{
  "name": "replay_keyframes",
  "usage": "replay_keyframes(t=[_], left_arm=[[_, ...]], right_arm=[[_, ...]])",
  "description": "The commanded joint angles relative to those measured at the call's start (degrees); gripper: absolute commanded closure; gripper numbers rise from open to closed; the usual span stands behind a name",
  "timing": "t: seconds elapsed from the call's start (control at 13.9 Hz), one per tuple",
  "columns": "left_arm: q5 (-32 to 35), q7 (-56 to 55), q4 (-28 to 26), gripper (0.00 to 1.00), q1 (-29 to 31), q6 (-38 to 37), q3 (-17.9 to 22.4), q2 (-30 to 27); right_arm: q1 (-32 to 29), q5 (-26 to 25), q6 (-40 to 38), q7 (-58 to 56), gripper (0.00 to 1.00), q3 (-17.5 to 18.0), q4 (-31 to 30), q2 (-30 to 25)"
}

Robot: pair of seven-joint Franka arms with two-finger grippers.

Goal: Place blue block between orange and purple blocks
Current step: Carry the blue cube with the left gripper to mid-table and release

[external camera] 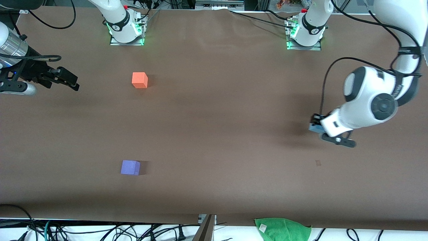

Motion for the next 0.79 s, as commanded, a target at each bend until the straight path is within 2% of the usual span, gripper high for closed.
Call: replay_keyframes(t=[0.0, 0.14, 0.29, 0.43, 0.58, 0.72], left_arm=[[-0.4, -7.6, 8.0, 0.88, -8.3, -0.9, -0.7, 6.2], [0.6, -20.9, 15.0, 0.86, -15.9, -0.9, -0.6, 11.9], [0.5, -27.3, 19.6, 0.86, -22.3, -0.8, -0.2, 16.9], [1.0, -31.8, 23.5, 0.86, -28.5, -0.4, 2.0, 20.1], [0.6, -34.7, 24.2, 0.80, -33.2, 4.3, 3.8, 21.8], [0.5, -36.5, 24.2, 0.80, -36.2, 11.1, 3.8, 24.3]], right_arm=[[-0.6, 1.1, 0.2, -1.1, 0.00, 0.1, 0.8, 0.3], [-0.5, 1.1, 0.2, -1.1, 0.00, 0.1, 0.8, 0.3], [-0.5, 1.0, 0.2, -0.9, 0.00, 0.1, 0.9, 0.3], [-0.4, 1.1, 0.2, -0.4, 0.00, 0.1, 0.9, 0.3], [-0.2, 1.1, 0.3, -0.8, 0.00, 0.2, 0.8, 0.3], [-0.5, 1.1, 1.3, -1.2, 0.00, 0.1, 0.8, 2.3]])
